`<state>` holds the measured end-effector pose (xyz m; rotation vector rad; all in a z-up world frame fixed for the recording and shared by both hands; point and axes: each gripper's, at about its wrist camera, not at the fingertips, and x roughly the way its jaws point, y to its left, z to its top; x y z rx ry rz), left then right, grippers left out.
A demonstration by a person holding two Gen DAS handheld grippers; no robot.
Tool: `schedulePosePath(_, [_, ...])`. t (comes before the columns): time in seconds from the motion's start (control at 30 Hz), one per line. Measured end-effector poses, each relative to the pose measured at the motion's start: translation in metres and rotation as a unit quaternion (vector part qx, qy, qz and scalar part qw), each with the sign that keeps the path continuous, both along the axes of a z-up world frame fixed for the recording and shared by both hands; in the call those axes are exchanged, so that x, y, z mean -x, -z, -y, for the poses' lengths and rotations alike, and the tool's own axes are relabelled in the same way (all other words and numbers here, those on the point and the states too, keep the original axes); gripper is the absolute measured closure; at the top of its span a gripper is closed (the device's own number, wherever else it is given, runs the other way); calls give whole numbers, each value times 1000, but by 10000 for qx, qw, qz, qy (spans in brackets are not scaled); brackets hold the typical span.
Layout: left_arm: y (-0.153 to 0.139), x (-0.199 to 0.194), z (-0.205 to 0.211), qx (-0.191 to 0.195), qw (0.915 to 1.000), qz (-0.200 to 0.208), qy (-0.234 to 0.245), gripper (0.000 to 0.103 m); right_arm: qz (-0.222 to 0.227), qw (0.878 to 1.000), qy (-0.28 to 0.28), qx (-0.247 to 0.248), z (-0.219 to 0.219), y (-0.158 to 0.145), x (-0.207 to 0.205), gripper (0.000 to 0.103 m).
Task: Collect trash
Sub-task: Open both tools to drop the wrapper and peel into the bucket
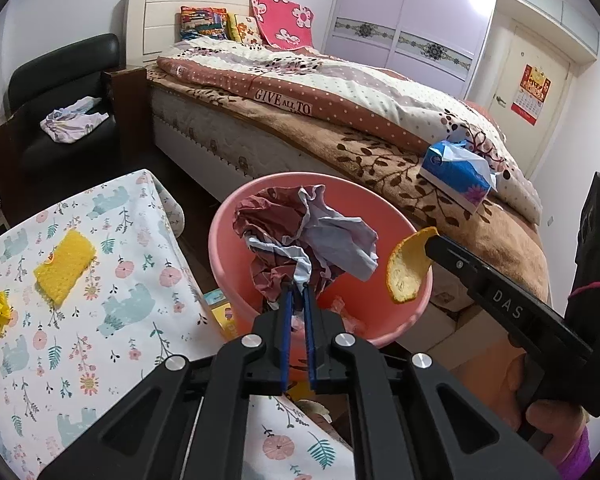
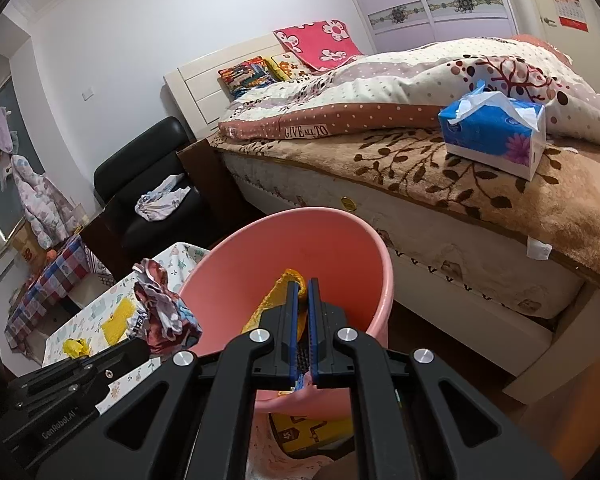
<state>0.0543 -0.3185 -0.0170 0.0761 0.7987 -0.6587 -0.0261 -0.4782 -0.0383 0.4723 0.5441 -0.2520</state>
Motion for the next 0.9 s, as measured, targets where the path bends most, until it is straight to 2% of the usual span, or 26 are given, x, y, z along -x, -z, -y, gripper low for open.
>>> schedulePosePath(0.07, [1,0,0,-1,10000,-6,-26,95,-4,10000,2,-13,0,0,0,98])
schedulePosePath(0.17, [3,-2,0,21,10000,-41,-47,86,-10,10000,2,-24,2,1,0,98])
schedulePosePath(0.23, [2,-2,-1,27,10000,-25,-81,68,-13,10000,3,-29,2,2,0,98])
schedulePosePath(0.5, [2,-2,-5,82,9999,-43,-128,64,-60,9998,-60,-188,3,7,-4,97])
schedulePosePath(0.53, [2,-2,-6,86,9999,-49,-141,64,-88,9997,-86,-217,3,7,-5,95])
schedulePosePath(0.67, [2,-3,-12,111,9997,-65,-201,63,-51,9997,-135,-181,-2,6,-4,71])
schedulePosePath(0.9, [-3,-1,-24,189,9994,-35,-303,63,2,9998,-178,-50,-9,-2,-4,70])
